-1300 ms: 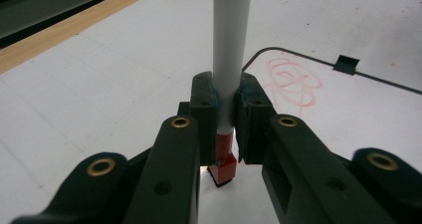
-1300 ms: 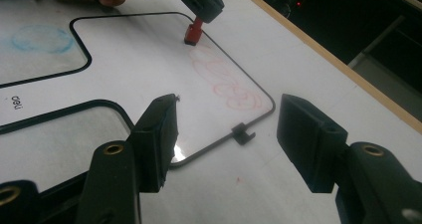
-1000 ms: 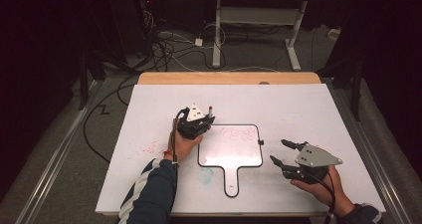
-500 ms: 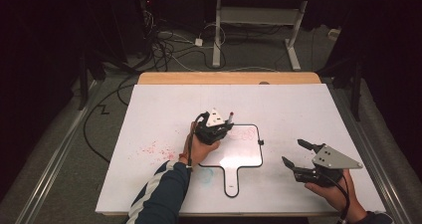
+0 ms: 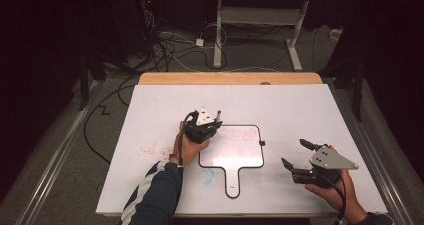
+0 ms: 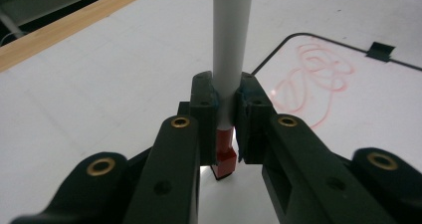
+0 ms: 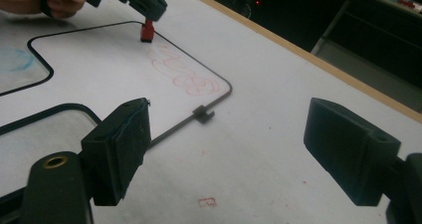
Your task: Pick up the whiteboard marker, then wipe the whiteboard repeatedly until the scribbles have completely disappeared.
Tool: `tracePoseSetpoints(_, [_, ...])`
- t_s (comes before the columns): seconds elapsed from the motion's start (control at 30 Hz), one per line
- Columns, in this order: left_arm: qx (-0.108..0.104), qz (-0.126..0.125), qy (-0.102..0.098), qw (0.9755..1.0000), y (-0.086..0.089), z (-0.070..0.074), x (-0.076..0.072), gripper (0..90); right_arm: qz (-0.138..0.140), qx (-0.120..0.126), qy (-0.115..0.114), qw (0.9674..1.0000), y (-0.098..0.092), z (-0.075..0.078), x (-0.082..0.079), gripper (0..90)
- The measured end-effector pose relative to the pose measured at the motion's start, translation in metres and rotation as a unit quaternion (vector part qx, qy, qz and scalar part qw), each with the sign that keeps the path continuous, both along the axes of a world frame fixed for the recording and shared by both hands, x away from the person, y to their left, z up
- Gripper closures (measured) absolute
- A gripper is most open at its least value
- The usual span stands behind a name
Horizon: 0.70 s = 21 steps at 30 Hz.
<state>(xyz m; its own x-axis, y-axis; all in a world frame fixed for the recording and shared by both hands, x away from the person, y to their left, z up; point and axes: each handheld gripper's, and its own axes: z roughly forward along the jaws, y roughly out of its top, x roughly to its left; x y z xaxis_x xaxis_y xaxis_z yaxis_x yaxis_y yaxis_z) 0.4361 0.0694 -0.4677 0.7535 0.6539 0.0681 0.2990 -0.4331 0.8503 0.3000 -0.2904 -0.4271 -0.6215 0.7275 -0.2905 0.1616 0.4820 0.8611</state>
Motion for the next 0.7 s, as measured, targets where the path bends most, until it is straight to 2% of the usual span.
tracePoseSetpoints(0.1, [-0.013,0.004,0.007,0.9999,0.005,-0.002,-0.002,78.9,0.003,-0.004,0.002,1.0000,0.001,-0.001,0.000,19.5])
tracePoseSetpoints(0.17, [-0.011,-0.011,0.005,0.9999,-0.006,-0.001,-0.005,78.9,0.005,-0.010,0.006,0.9999,0.002,-0.003,0.001,19.7])
tracePoseSetpoints(0.2, [-0.011,-0.011,0.005,0.9999,-0.006,-0.001,-0.005,78.9,0.005,-0.010,0.006,0.9999,0.002,-0.003,0.001,19.7])
tracePoseSetpoints(0.23, [-0.010,-0.025,-0.002,0.9996,-0.015,-0.001,-0.005,78.9,0.005,-0.013,0.008,0.9999,0.003,-0.004,0.002,19.8])
tracePoseSetpoints(0.27, [-0.009,-0.016,0.020,0.9996,-0.027,0.000,-0.010,78.9,0.005,-0.013,0.009,0.9999,0.003,-0.005,0.002,19.8])
tracePoseSetpoints(0.3, [-0.011,-0.042,0.006,0.9990,-0.035,0.000,-0.008,78.9,0.006,-0.014,0.009,0.9998,0.003,-0.005,0.001,19.8])
tracePoseSetpoints(0.33, [-0.011,-0.042,0.006,0.9990,-0.035,0.000,-0.008,78.9,0.006,-0.016,0.009,0.9998,0.004,-0.005,0.001,19.8])
tracePoseSetpoints(0.5, [0.010,-0.087,-0.007,0.9962,-0.078,0.003,-0.017,78.9,0.010,-0.019,0.009,0.9997,0.002,-0.007,-0.001,19.8])
tracePoseSetpoints(0.57, [0.015,-0.101,-0.008,0.9947,-0.090,0.004,-0.020,78.9,0.008,-0.021,0.009,0.9997,0.001,-0.007,-0.001,19.8])
tracePoseSetpoints(0.63, [0.028,-0.110,-0.014,0.9934,-0.097,0.005,-0.022,78.9,0.008,-0.019,0.008,0.9997,0.000,-0.007,-0.002,19.8])
tracePoseSetpoints(0.7, [0.032,-0.112,-0.014,0.9931,-0.096,0.005,-0.021,78.9,0.009,-0.016,0.005,0.9998,-0.001,-0.006,-0.003,19.8])
